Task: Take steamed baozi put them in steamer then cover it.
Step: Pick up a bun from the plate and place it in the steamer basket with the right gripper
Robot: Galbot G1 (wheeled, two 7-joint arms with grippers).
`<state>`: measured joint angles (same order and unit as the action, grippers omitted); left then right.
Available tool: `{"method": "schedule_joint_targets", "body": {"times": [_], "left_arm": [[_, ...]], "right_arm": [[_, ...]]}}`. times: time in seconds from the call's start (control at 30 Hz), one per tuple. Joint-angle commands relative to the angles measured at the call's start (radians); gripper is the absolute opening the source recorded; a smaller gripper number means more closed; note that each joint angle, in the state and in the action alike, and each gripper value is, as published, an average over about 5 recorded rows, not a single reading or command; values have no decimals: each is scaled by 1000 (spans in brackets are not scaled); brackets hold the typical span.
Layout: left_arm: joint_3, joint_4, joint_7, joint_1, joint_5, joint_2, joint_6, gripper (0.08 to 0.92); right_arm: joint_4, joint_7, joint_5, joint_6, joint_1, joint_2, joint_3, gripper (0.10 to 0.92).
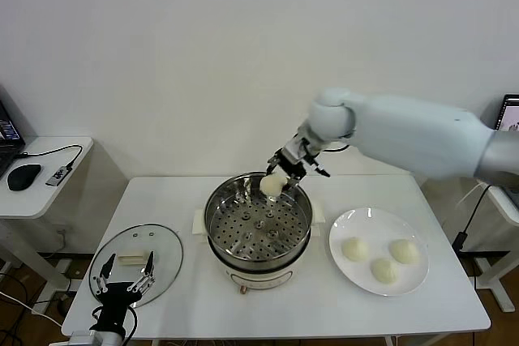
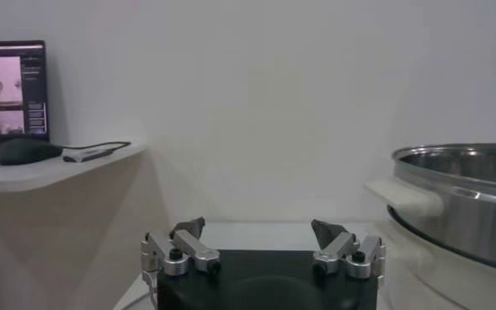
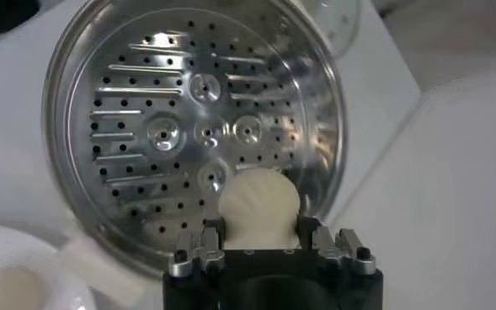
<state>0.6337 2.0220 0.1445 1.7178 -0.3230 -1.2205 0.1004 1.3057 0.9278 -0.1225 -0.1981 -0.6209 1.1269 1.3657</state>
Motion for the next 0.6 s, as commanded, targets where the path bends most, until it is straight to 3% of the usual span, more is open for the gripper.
{"method": "schedule_joint_targets", "body": {"times": [0.03, 0.6], "left_arm": [[-6, 0, -1, -6, -3, -3, 1, 823], [-6, -9, -2, -7, 2, -7, 18, 823]], "right_arm": [[-77, -28, 199, -178, 37, 108, 29, 535], [-257, -80, 358, -286, 164, 177, -27, 541]]}}
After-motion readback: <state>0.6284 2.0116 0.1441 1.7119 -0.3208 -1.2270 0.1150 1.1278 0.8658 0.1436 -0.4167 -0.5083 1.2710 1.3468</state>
